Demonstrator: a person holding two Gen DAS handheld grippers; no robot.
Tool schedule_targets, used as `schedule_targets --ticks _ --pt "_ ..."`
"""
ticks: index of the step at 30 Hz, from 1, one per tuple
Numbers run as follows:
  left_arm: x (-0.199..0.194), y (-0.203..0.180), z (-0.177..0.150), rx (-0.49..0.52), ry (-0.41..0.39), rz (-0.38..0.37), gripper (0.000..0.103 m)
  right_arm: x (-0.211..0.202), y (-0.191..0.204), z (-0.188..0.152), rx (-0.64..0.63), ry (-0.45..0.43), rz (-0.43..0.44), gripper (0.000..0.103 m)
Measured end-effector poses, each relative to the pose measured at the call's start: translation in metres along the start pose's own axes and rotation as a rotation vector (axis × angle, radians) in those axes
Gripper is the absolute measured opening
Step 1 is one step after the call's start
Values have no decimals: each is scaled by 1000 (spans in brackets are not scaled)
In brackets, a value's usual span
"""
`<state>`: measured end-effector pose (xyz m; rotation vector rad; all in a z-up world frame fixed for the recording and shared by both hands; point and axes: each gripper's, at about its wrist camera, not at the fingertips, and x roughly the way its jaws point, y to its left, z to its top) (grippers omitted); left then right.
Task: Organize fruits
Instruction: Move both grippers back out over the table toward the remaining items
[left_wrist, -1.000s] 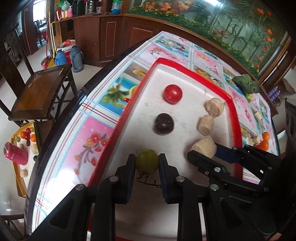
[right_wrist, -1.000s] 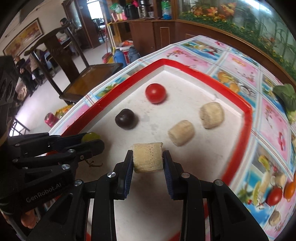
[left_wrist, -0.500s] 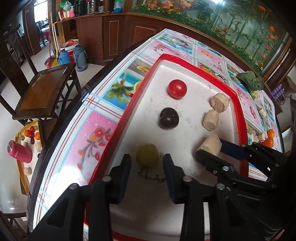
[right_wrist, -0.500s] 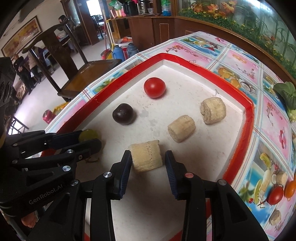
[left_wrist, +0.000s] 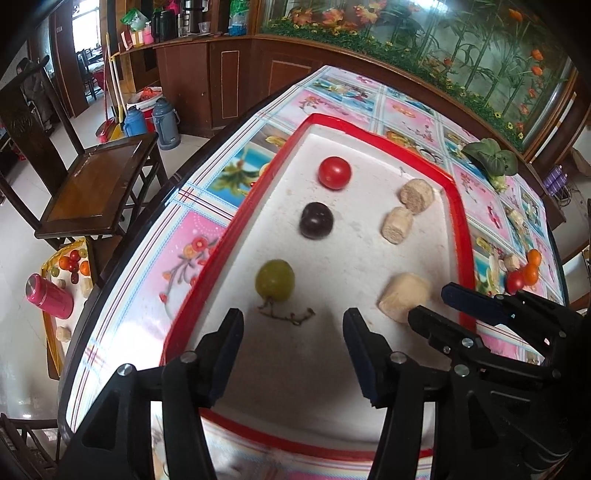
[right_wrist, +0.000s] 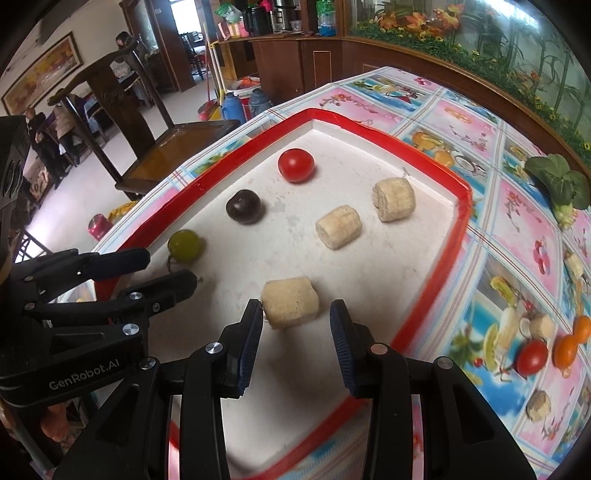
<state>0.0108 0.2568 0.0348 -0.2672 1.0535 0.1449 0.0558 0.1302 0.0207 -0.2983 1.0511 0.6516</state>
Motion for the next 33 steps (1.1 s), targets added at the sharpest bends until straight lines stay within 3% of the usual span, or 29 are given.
schedule_targets --ticks 7,14,20,27,33 --pt "-15 -22 -14 38 -9 -8 63 -24 -5 -18 16 -18 8 37" --pt "-26 -68 -30 126 -3 -49 66 -53 -25 -49 65 -30 7 38" --pt "-26 -120 -39 220 12 -91 70 -75 -65 -87 159 -28 -3 38" --pt "-17 -179 -49 323 55 -131 70 -91 -131 -120 299 -35 -73 39" --pt "-9 -205 -48 361 67 -109 70 -87 -184 -120 381 -60 -108 42"
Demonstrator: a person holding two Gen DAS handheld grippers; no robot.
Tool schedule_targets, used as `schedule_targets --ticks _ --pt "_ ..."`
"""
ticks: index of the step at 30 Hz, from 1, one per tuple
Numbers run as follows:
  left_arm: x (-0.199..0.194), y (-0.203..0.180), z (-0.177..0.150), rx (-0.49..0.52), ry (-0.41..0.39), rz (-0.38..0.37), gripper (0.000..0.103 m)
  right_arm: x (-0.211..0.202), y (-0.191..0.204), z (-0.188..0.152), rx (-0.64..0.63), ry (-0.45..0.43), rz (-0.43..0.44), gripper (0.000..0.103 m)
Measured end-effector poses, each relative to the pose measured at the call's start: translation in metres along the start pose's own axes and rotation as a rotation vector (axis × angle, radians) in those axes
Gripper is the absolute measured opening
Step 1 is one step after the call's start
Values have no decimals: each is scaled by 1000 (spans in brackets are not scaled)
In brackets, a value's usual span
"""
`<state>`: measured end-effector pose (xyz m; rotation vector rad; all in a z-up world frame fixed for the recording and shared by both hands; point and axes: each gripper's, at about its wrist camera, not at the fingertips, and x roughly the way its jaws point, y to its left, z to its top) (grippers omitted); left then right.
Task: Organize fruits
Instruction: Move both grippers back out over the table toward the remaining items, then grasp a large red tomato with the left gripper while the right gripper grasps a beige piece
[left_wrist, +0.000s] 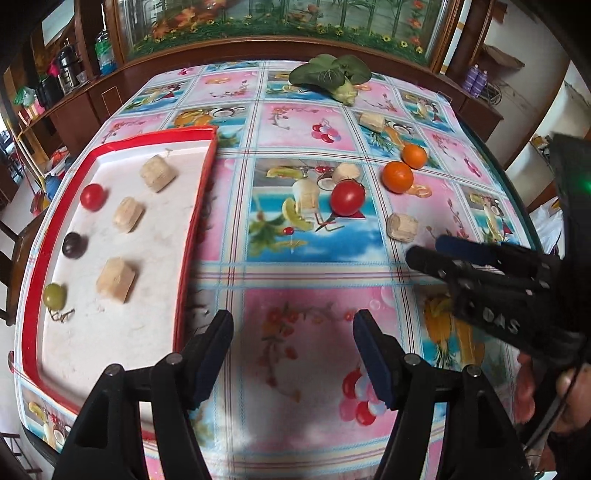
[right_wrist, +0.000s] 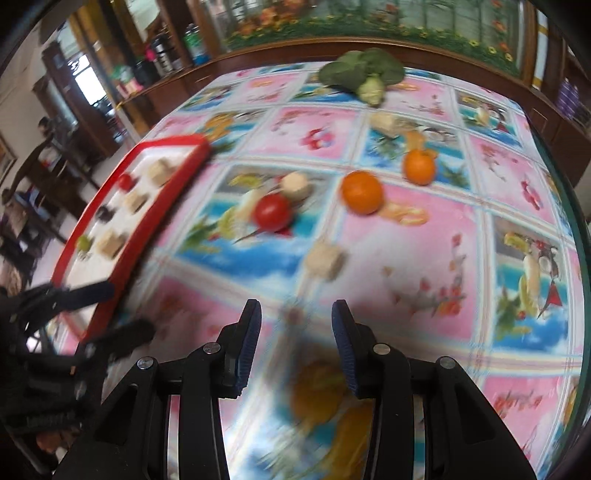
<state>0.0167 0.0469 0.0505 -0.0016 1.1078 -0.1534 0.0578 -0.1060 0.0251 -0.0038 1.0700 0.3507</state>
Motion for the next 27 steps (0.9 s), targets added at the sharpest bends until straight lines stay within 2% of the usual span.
schedule_targets --ticks 7,9,10,20,24,25,26,27 --pt "7 -2 17 -23 -7 34 70 27 -15 15 -14 -2 -2 43" --pt "12 -2 24 -28 -7 41 70 33 -16 15 -26 -2 2 33" --pt "14 -3 27 -28 -7 42 70 32 -16 16 -38 -17 -1 30" --pt "59 -36 67 -18 9 24 70 15 -36 9 -60 -53 -27 29" --pt "76 -48 78 1 -1 63 70 10 -48 3 -56 -45 -21 29" --pt "79 -49 79 -3 0 60 60 9 -49 3 -52 -43 -18 29" --pt "83 -49 80 -13 6 48 46 9 -51 2 -46 -41 -14 29" --pt "83 -50 80 -8 -11 59 43 8 -53 1 -39 -40 -9 29"
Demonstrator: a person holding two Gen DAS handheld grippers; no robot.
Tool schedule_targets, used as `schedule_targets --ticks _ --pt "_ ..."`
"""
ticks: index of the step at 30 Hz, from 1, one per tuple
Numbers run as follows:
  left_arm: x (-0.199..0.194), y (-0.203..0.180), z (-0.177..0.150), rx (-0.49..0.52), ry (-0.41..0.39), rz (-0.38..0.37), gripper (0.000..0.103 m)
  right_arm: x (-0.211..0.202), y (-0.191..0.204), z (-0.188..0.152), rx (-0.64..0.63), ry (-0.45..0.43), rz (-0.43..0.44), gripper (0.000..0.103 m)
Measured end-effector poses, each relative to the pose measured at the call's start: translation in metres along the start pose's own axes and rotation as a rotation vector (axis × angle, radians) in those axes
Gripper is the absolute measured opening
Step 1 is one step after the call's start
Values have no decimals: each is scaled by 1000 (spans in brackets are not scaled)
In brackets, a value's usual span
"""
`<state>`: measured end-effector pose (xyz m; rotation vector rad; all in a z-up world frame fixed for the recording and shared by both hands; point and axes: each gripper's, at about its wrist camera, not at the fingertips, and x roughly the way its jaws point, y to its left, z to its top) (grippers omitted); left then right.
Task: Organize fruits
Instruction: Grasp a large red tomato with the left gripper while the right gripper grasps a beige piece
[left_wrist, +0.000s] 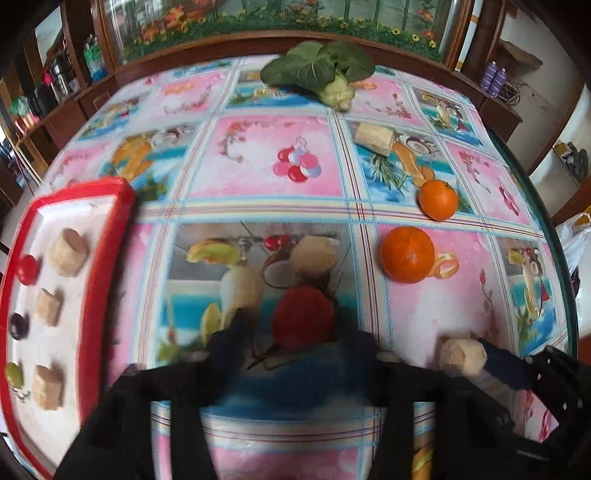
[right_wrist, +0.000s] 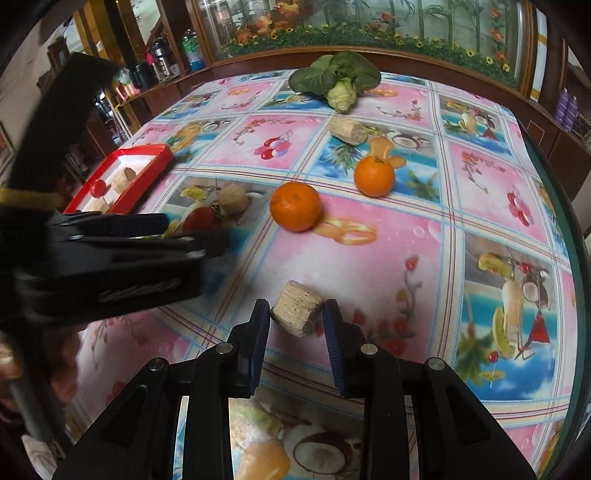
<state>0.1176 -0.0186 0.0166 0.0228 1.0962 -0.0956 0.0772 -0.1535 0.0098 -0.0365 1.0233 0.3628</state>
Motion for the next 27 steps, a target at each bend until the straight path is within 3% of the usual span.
schedule_targets --ticks 1,13,20,27 --pt "-1 -1 0 7 -7 -8 34 -1 -1 0 6 0 5 29" --pt "-39 17 -42 -14 8 -128 34 -20 1 -9 12 -30 -15 29" --pt "-59 21 -83 -13 17 -137 34 -31 8 -31 -9 -15 -49 29" --pt "-73 28 -97 -38 7 -153 34 -40 19 -41 -1 -11 -68 29"
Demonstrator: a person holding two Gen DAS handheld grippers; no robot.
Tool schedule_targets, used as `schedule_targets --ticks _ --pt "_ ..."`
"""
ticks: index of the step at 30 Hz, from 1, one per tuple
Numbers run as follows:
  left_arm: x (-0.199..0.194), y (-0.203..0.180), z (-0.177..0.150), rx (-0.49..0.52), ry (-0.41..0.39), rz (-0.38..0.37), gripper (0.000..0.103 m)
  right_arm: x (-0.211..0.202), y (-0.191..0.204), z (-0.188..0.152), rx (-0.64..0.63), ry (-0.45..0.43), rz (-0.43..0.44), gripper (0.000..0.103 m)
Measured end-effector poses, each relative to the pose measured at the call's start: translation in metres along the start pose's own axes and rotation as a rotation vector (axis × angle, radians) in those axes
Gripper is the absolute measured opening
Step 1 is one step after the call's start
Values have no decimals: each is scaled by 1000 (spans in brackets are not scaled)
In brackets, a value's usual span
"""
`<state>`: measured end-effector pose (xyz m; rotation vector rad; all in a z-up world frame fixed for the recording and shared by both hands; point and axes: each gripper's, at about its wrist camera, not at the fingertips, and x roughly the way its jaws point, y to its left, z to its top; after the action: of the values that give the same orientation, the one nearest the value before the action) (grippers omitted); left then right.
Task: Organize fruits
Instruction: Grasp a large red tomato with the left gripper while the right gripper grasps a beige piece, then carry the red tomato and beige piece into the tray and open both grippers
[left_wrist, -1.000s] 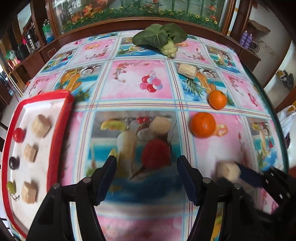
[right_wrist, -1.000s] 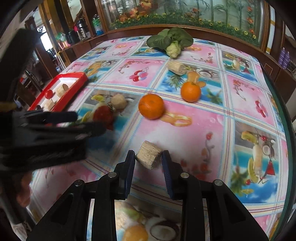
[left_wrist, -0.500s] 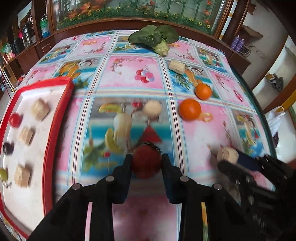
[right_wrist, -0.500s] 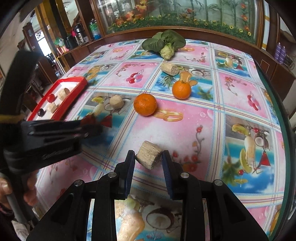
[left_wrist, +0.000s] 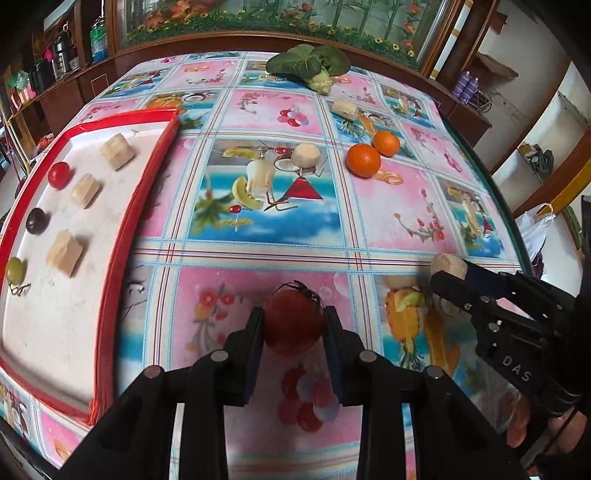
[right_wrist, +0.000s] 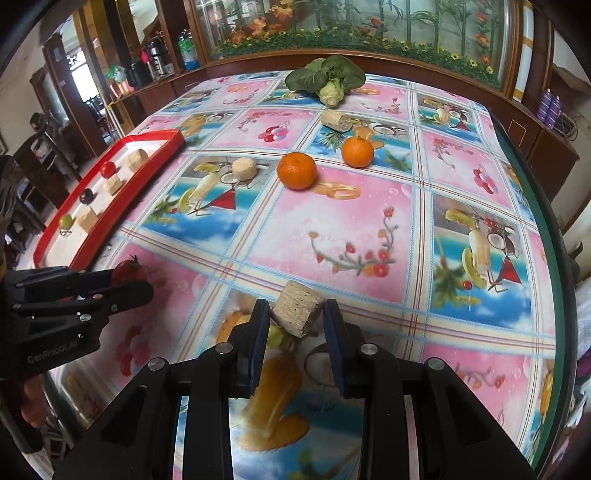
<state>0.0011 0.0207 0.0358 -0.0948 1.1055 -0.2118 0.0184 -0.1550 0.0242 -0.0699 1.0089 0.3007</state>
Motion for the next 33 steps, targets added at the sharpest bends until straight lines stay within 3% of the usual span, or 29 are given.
schedule_targets --ticks 18,33 --pt "-55 41 -3 -28 -98 -11 34 -16 65 19 -52 -36 38 29" --pt "-84 143 -5 -197 -160 94 34 -7 165 61 -202 -59 147 29"
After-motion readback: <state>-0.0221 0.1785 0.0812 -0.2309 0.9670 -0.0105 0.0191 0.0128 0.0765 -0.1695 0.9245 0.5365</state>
